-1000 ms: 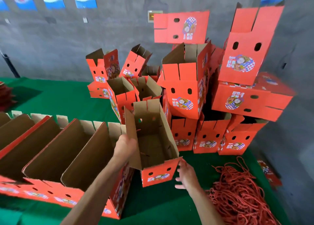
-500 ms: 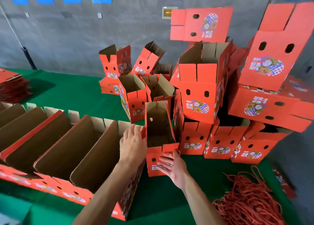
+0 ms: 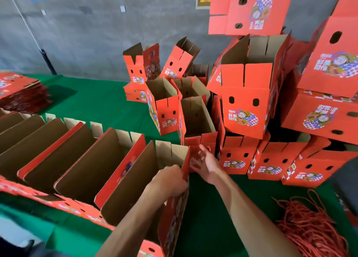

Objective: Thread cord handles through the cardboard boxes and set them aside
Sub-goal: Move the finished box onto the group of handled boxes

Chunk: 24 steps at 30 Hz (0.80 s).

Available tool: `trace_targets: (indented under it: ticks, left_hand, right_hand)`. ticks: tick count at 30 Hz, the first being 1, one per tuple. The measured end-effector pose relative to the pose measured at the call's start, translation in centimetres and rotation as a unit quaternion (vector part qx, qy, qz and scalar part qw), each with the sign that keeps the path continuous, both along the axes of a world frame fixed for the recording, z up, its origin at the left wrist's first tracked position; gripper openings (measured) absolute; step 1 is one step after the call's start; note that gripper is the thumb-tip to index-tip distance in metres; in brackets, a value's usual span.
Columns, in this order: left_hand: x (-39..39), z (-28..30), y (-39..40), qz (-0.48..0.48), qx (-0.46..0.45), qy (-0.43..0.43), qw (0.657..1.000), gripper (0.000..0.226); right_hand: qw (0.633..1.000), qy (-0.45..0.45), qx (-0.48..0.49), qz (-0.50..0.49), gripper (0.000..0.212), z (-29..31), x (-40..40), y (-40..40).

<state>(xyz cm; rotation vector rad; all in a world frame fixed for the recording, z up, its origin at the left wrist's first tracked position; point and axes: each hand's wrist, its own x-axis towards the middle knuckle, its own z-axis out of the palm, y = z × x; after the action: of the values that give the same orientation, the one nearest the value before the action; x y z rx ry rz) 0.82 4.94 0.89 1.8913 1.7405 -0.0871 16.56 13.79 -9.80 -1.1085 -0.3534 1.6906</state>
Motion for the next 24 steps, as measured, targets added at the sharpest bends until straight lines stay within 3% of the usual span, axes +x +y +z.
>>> trace_targets:
  ticks: [6, 11, 13, 15, 16, 20, 24]
  left_hand:
    - [4.3, 0.8, -2.0, -0.081, -0.057, -0.035, 0.994, 0.016]
    - [7.2, 1.5, -3.5, -0.104, -0.215, -0.039, 0.97, 0.025]
    - [8.2, 1.7, -4.3, -0.118, -0.264, -0.026, 0.957, 0.032]
    - [9.2, 1.4, -4.9, -0.122, -0.273, -0.027, 0.954, 0.034]
    - [9.6, 1.2, -5.2, -0.123, -0.249, -0.032, 0.96, 0.034]
    - [11.1, 0.0, -4.7, -0.119, -0.099, -0.061, 0.986, 0.043]
    - [11.9, -0.3, -4.0, -0.067, -0.146, -0.163, 0.974, 0.028]
  right_hand:
    - [0.975, -0.223, 0.018, -0.008, 0.028, -1.5, 2.4, -3.0]
    - [0.867, -0.494, -0.049, -0.042, 0.057, -4.6, 6.9, -8.4]
    - [0.816, -0.574, -0.052, -0.041, 0.05, -5.5, 8.7, -10.7]
    - [0.79, -0.609, -0.033, -0.063, 0.042, -6.5, 10.3, -13.0]
    - [0.797, -0.598, -0.028, -0.087, 0.039, -6.9, 10.8, -14.2]
    - [0.92, -0.335, -0.027, -0.202, 0.026, -8.1, 11.7, -18.1]
    - [0.943, -0.244, -0.056, -0.218, 0.02, -9.2, 12.0, -21.0]
